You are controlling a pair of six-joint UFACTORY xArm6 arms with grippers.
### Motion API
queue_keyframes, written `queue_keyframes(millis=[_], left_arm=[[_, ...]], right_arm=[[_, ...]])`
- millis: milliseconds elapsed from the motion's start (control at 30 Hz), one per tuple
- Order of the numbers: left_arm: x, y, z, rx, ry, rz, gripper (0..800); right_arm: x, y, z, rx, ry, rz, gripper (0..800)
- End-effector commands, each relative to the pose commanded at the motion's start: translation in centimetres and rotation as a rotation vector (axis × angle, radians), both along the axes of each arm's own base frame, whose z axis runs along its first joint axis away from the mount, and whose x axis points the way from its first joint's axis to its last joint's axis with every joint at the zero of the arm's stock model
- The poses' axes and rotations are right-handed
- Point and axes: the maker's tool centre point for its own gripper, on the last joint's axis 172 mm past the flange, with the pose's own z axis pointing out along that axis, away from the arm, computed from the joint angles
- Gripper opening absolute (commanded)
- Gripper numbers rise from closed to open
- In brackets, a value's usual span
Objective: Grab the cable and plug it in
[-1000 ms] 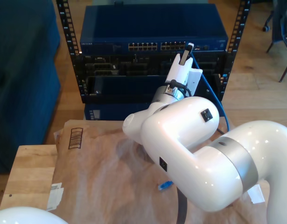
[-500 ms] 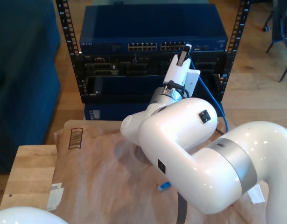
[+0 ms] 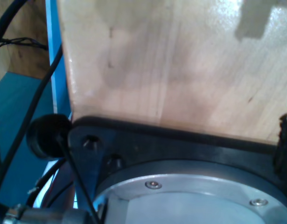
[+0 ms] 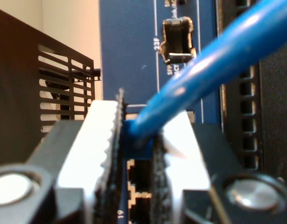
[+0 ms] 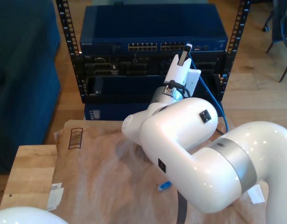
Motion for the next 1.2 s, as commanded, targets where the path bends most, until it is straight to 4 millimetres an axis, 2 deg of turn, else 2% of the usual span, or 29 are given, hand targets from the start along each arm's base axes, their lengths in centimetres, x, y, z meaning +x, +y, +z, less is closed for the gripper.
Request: queue_keyframes(millis=[267, 367, 433, 567, 667, 767, 833, 967, 1000, 1100, 1200], left_arm=[[0.0, 0.0, 0.0, 0.000, 0.001, 0.001, 798], [0.0, 0.0, 0.0, 0.000, 0.001, 0.001, 799], [0.0, 0.0, 0.0, 0.000, 0.001, 0.001, 799], [0.0, 0.0, 0.0, 0.000, 0.001, 0.001, 799], [0.0, 0.0, 0.0, 0.000, 0.000, 0.000, 798], [0.0, 0.0, 0.0, 0.000, 0.001, 0.001, 799], [0.0, 0.0, 0.0, 0.000, 0.000, 0.000, 799], [0.0, 0.0, 0.0, 0.000, 0.000, 0.000, 798], [0.0, 0.0, 0.0, 0.000, 0.001, 0.001, 798], [0.0, 0.0, 0.0, 0.000, 0.000, 0.000, 799], [0.0, 0.1, 0.0, 0.002, 0.001, 0.001, 798]], right_arm=[[-0.1, -0.2, -0.3, 0.002, 0.002, -0.001, 0], [-0.1, -0.3, -0.2, 0.002, 0.002, -0.003, 123], [0.0, -0.4, 0.0, 0.005, 0.003, -0.002, 236], [-0.4, -0.5, 0.5, 0.006, 0.030, 0.011, 340], [-1.4, -1.0, 0.9, 0.001, 0.070, 0.023, 358], [-2.2, -1.1, 0.5, 0.012, 0.145, 0.059, 435], [-2.7, -1.1, -0.5, 0.025, 0.220, 0.096, 534], [-4.4, -1.1, -2.4, 0.064, 0.378, 0.178, 637], [-5.0, -1.2, -2.5, 0.073, 0.404, 0.193, 641], [-6.6, -1.8, -1.8, 0.098, 0.455, 0.234, 667], [-7.5, -3.0, 1.4, 0.123, 0.452, 0.273, 674]])
